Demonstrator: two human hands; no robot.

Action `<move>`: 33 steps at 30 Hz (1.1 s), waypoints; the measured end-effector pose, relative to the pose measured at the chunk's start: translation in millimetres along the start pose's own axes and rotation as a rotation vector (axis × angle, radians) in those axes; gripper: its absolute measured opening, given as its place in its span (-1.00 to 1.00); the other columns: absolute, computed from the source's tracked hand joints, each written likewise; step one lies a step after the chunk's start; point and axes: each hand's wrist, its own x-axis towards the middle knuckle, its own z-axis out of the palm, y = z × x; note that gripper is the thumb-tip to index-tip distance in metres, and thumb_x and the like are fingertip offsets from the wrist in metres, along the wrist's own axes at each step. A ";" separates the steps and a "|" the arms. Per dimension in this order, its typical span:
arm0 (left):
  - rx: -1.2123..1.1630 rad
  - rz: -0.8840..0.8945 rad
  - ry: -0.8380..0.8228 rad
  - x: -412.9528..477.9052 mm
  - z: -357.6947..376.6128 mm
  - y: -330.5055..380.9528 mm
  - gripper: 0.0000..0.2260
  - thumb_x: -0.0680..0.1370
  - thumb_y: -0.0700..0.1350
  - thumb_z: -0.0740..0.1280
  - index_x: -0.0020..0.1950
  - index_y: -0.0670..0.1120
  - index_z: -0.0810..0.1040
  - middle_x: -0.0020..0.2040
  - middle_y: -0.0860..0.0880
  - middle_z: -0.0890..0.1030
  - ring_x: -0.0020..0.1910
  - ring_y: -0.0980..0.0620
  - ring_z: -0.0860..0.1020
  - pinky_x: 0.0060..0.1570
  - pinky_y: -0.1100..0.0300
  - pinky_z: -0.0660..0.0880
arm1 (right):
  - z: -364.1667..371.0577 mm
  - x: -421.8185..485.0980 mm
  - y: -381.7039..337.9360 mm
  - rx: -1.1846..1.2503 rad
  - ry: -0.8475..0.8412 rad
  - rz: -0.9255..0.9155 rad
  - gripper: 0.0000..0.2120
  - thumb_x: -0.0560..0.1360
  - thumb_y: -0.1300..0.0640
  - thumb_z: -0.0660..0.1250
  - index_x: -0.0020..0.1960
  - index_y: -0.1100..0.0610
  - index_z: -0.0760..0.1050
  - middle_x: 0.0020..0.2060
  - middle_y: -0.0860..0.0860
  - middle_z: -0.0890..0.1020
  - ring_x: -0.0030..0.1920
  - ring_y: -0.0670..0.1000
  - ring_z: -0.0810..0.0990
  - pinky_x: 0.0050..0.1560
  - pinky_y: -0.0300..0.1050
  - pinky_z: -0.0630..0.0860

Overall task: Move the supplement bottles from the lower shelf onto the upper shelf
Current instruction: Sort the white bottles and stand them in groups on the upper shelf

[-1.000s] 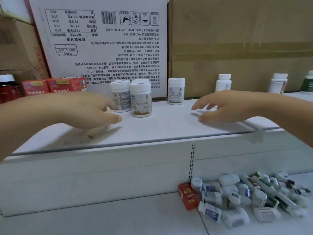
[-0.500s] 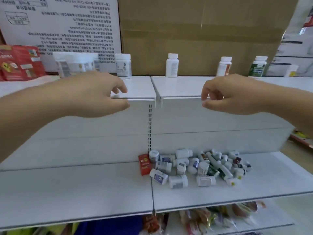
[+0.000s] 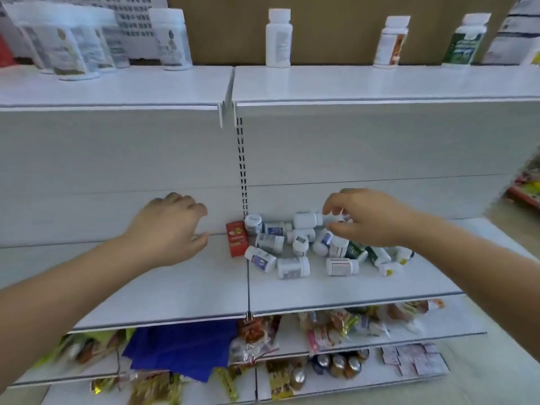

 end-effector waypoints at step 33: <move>-1.604 -0.350 -0.285 86.5 139.9 16.4 -0.66 0.32 -0.15 0.51 0.07 -0.15 0.61 -0.10 -0.10 0.67 -0.15 0.00 0.64 -0.03 0.05 0.59 | 145.6 112.4 -64.1 1.130 0.160 0.300 -0.54 0.41 0.17 0.47 0.16 0.20 0.28 -0.11 0.02 0.55 -0.21 -0.10 0.55 -0.35 -0.33 0.49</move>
